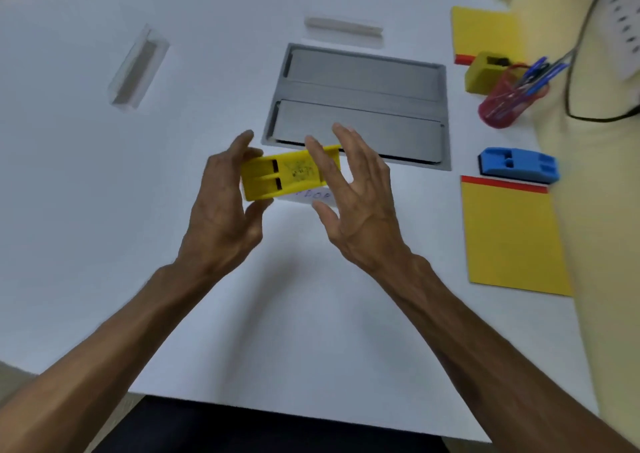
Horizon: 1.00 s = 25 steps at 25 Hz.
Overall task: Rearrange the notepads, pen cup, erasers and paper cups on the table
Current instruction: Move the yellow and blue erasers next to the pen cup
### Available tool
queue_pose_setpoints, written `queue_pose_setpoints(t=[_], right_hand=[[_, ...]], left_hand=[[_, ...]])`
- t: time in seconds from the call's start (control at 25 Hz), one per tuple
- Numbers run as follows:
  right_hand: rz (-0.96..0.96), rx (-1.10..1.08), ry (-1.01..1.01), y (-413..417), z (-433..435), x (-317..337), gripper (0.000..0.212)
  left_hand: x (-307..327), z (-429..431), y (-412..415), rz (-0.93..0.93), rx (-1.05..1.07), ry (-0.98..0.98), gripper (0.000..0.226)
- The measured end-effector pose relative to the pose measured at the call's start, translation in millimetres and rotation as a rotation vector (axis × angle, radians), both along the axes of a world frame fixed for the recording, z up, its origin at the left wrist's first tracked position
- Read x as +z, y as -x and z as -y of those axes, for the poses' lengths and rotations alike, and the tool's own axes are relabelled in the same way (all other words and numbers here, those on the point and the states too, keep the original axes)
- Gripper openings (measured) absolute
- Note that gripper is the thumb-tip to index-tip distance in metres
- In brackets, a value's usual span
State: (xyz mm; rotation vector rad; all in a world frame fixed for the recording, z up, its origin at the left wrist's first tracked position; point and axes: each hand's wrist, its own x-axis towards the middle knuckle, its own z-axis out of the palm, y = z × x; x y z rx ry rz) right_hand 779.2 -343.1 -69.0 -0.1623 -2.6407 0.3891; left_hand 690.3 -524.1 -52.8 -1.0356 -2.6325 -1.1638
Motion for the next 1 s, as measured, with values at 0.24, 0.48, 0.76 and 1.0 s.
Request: queue_pose_setpoints(t=[0.24,0.48,0.76,1.0], right_hand=[[-0.016,-0.109,-0.1,-63,-86,4,0.063],[0.052,-0.329,-0.113,-111,-178,-7,0.06],[0.144,-0.461,-0.142,-111,-278,-20,0.06],[0.228,-0.468,-0.189,-81,-332,-35,0.062]], left_hand=[[6,-100,-39,0.026,-0.257,0.035,0.093],[-27,-191,-65,0.069,-0.275,-0.016,0.091],[-113,-268,-93,0.096,-0.22,0.482,0.071],[-145,-284,-104,-0.036,-0.142,0.684,0.073]])
